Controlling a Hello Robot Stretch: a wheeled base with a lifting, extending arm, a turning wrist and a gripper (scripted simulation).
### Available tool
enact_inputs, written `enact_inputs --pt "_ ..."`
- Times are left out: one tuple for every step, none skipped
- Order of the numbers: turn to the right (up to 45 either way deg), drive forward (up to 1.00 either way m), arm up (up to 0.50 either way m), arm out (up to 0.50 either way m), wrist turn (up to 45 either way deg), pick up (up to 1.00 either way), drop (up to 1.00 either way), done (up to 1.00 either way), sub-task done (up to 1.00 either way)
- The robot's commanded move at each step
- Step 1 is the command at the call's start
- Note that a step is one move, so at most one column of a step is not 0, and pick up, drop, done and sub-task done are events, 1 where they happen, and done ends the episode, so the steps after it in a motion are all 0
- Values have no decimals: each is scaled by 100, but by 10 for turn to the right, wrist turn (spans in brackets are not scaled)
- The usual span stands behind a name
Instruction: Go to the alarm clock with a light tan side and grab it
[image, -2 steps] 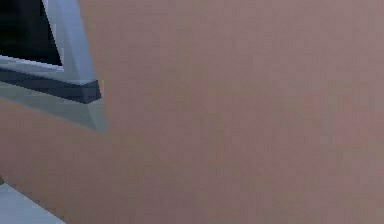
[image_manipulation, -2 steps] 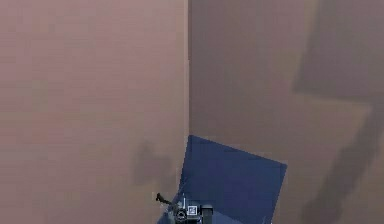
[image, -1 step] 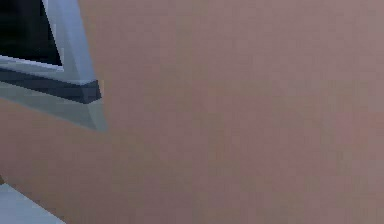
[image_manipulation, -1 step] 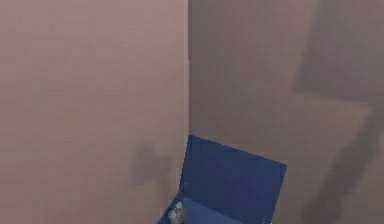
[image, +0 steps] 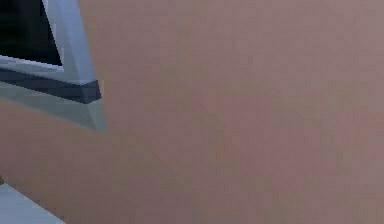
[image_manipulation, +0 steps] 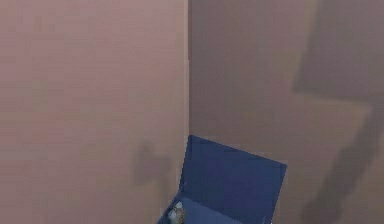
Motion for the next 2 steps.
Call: enact_inputs --pt "0 0 10 0 0 0 0 0 0" --pt "0 0 0 0 0 0 0 100 0"
